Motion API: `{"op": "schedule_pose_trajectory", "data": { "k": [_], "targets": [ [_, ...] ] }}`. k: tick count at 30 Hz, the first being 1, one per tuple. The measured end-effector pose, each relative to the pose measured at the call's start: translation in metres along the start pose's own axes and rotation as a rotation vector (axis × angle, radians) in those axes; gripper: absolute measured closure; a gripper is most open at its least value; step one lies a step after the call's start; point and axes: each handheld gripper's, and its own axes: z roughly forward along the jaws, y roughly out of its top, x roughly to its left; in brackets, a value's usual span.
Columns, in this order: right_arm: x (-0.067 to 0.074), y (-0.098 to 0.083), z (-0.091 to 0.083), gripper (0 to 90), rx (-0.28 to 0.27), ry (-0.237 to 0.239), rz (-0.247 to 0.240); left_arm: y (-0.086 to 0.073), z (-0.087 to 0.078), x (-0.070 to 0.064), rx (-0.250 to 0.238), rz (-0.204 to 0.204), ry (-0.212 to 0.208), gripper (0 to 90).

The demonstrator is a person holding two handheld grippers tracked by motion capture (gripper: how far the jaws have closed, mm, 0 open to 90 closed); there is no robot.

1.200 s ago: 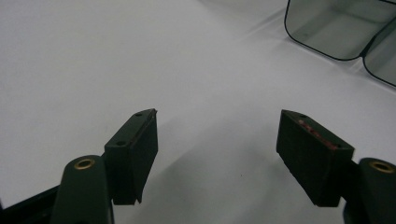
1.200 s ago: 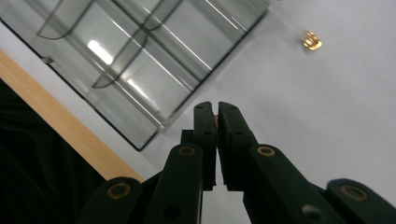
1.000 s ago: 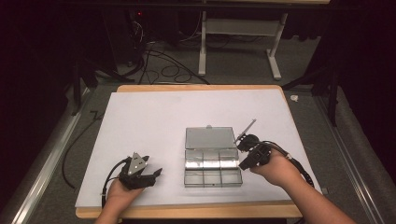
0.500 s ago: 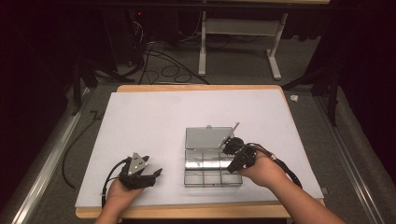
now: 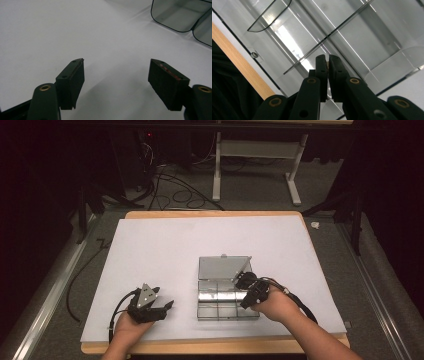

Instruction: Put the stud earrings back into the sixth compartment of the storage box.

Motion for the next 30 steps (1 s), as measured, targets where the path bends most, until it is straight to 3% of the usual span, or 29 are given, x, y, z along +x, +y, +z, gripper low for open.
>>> {"op": "schedule_pose_trajectory", "data": {
  "k": [17, 24, 28, 30],
  "targets": [
    [0.000, 0.002, 0.010, 83.1, -0.001, 0.008, -0.004, 0.000, 0.000, 0.001, 0.004, -0.007, -0.004, 29.9],
    [0.002, 0.000, -0.005, 80.9, -0.025, 0.006, 0.016, 0.000, 0.000, 0.001, 0.004, -0.006, -0.003, 29.9],
    [-0.003, -0.003, -0.020, 80.8, -0.066, -0.003, 0.014, 0.000, 0.000, 0.000, 0.000, 0.001, 0.001, 29.9],
    [-0.004, -0.007, -0.033, 79.7, -0.065, -0.017, 0.056, 0.000, 0.001, 0.001, 0.003, -0.007, -0.002, 30.0]
  ]
}}
